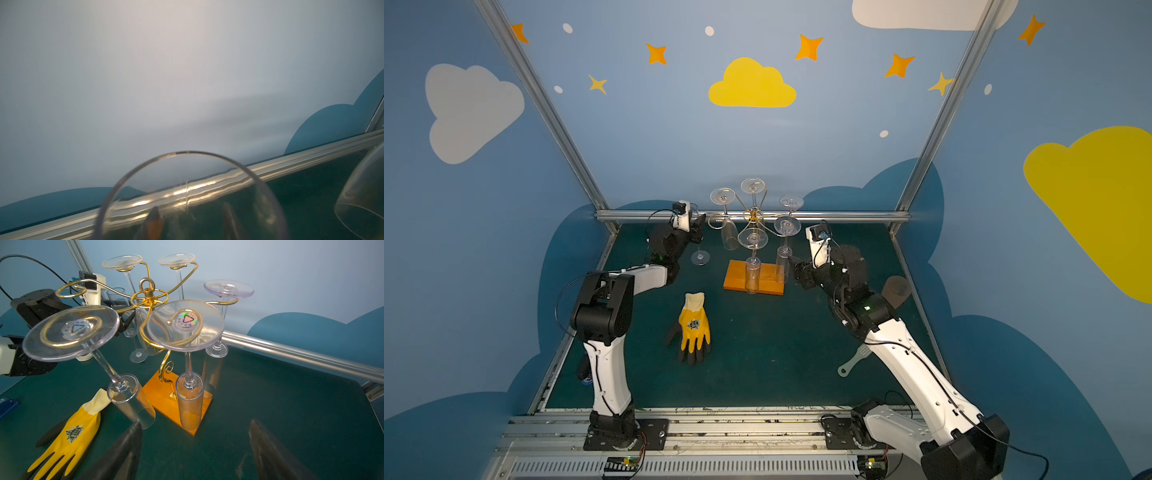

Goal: Take the wine glass off the wine glass rack
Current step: Place the wine glass at the top-left of the table.

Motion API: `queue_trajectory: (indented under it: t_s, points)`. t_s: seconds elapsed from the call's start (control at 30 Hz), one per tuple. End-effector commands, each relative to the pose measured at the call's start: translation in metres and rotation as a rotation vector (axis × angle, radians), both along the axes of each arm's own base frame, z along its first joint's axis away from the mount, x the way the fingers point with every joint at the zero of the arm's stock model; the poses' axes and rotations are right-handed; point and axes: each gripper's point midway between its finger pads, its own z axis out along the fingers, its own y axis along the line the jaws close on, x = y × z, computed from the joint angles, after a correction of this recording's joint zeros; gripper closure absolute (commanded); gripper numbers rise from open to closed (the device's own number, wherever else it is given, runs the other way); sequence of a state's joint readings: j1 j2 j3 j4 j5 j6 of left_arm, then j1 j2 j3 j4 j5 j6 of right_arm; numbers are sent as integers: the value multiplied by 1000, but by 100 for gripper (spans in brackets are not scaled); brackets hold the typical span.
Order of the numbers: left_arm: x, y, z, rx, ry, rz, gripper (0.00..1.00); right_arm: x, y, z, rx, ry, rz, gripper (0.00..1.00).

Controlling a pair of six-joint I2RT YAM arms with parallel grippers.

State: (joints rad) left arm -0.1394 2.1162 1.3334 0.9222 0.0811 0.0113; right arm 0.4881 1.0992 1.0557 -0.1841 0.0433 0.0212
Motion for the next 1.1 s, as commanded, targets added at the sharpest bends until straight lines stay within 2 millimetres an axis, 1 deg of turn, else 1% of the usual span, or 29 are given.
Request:
queue_trajectory:
  t_s: [0.0, 0.4, 0.5, 0.57, 0.6, 0.7, 0.87, 0.97, 1.07]
  points:
    - [5, 0, 20, -3, -89, -6, 56, 2, -2, 17, 19, -28, 0, 20]
    - [13, -1, -2, 8, -77, -2, 56, 7, -8, 16, 22, -18, -8, 20]
    - [14, 0, -6, 10, -69, 3, 55, 8, -8, 14, 22, -14, -9, 20]
    - [14, 0, -8, 11, -67, 4, 51, 8, -8, 14, 20, -13, -8, 20]
    - [14, 0, -9, 10, -66, 8, 48, 8, -8, 13, 17, -11, -6, 20]
    - [14, 2, -11, 15, -69, 20, 32, 9, -10, 15, 4, -9, -7, 20]
    - [15, 4, -11, 25, -82, 35, 18, 10, -13, 17, 3, -13, -13, 20]
    - [15, 5, -7, 30, -95, 48, 14, 11, -13, 18, 6, -15, -11, 20]
    - [15, 9, -2, 35, -105, 73, 12, 10, -13, 21, 6, -20, -9, 20]
